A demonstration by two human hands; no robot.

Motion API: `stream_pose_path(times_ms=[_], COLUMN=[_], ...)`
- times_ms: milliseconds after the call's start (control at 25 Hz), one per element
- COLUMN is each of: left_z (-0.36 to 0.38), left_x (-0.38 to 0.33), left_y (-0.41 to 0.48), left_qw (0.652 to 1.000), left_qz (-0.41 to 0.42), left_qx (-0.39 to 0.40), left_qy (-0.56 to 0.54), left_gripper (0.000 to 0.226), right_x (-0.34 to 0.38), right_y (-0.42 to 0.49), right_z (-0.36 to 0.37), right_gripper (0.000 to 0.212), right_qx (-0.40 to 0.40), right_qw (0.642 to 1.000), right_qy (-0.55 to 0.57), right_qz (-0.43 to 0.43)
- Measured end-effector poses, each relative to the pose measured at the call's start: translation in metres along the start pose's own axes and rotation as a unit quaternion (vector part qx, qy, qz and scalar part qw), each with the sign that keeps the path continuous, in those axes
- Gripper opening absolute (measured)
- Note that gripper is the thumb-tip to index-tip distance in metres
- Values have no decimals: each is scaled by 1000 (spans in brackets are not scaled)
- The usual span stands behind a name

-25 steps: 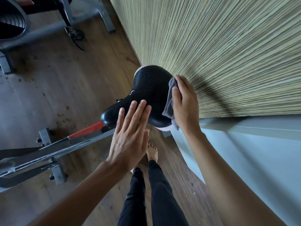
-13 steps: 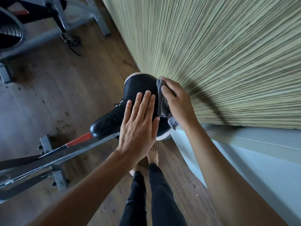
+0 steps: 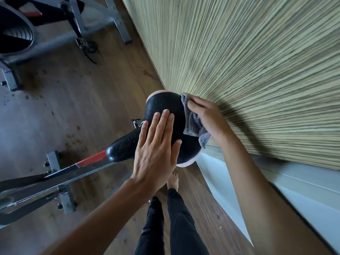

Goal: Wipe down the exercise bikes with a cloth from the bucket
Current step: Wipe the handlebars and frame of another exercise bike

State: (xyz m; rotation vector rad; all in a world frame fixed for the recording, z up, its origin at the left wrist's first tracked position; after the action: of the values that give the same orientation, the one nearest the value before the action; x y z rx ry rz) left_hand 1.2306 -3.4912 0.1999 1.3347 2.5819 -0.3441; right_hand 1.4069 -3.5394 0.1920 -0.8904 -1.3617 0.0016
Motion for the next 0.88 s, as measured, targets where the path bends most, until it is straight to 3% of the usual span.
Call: stream_pose_path(times_ms=[160,360,520,600,680,760,880], left_z=[0,0,2,1,-1,-5,-14], left_x=[-1,-2,-1,0,-1,-1,15], left_y=[2,2,3,2,2,2,-9], left_qw=[1000,1000,1000,1000,1000,999,998], left_qz=[-19,-21,-18,-16,-15,-21,-49], left_qx=[3,0,7,3,-3,-10,-21], left_qy=[4,-1,6,3,-10,-23,-26], left_gripper=[61,61,61,62,61,61,61], right_x=[42,46,69,54,34,16,-14], right_y=[49,43,69,69,50,25,-11], right_z=[24,15,39,31,17,16,33], right_gripper=[30,31,25,28,30,31,41], right_qx=[73,101,156,149,92,-23,-161], right_qw=[975,980,952,963,983,984,927], right_qy=[-208,-173,-264,-222,-157,-162,-291], right_qz=[-25,2,21,20,-3,-70,-175])
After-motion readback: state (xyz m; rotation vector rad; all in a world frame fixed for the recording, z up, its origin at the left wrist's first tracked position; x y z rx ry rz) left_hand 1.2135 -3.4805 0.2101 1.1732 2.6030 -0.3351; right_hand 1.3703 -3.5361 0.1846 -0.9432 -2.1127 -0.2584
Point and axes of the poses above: each hand's wrist, its own y-axis towards the middle knuckle, its own z-axis out of the palm, x = y × z, the point moved 1 cm from there along y, towards the middle knuckle
